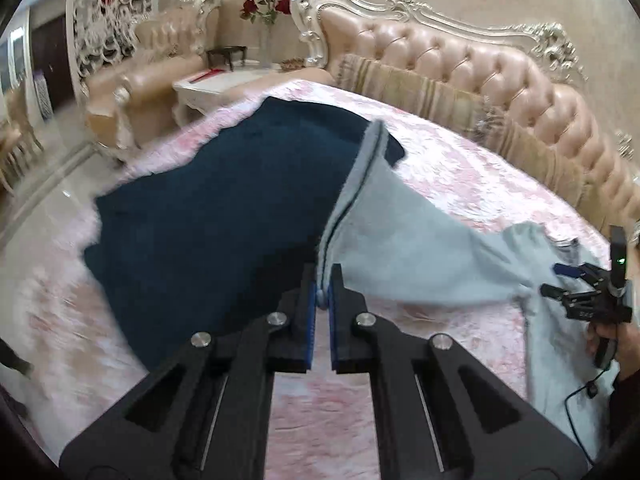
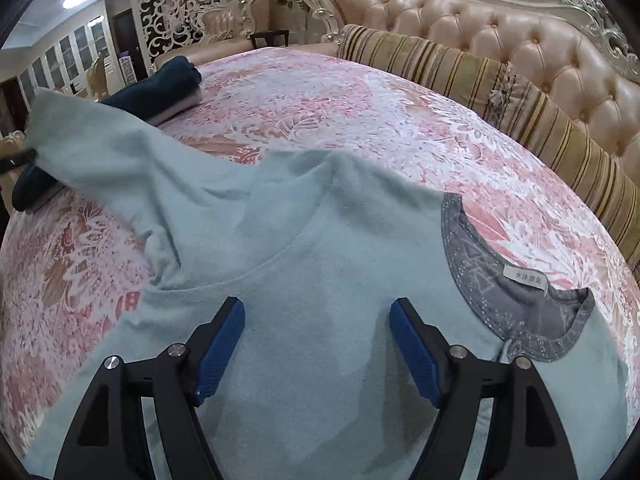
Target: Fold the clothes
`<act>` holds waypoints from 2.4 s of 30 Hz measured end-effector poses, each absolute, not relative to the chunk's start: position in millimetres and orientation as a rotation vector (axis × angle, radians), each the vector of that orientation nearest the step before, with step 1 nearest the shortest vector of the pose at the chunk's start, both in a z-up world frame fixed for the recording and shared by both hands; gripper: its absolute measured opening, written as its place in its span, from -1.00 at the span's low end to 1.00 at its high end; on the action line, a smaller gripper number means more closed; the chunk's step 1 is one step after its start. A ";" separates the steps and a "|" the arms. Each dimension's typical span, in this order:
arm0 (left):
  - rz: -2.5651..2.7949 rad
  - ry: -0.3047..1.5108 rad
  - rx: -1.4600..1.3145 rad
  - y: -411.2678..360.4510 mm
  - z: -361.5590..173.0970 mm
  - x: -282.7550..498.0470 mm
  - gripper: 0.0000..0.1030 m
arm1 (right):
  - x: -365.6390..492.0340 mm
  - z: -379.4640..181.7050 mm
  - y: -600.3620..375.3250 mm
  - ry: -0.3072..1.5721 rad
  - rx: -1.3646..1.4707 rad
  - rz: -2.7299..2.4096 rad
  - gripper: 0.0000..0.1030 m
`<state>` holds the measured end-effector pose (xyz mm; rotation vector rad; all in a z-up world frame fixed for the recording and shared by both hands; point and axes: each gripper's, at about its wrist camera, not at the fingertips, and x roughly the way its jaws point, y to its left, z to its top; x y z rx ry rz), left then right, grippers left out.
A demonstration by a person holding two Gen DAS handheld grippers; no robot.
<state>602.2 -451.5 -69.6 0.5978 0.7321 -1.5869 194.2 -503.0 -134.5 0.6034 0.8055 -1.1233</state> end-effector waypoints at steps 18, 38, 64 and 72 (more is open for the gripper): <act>-1.588 0.670 0.698 -441.8 -68.6 599.5 -0.45 | 262.8 -133.1 -492.2 0.857 0.496 -0.919 0.57; -2.256 0.591 1.038 -583.4 -126.8 318.1 -0.37 | 110.2 -131.5 -523.0 0.670 0.661 -1.338 0.55; -2.103 0.571 1.079 -607.9 -116.2 314.6 0.08 | 113.8 -141.4 -530.5 0.720 0.667 -1.316 0.60; -2.018 0.663 0.898 -522.6 -101.0 375.9 -0.19 | 108.1 -134.3 -527.0 0.696 0.681 -1.316 0.57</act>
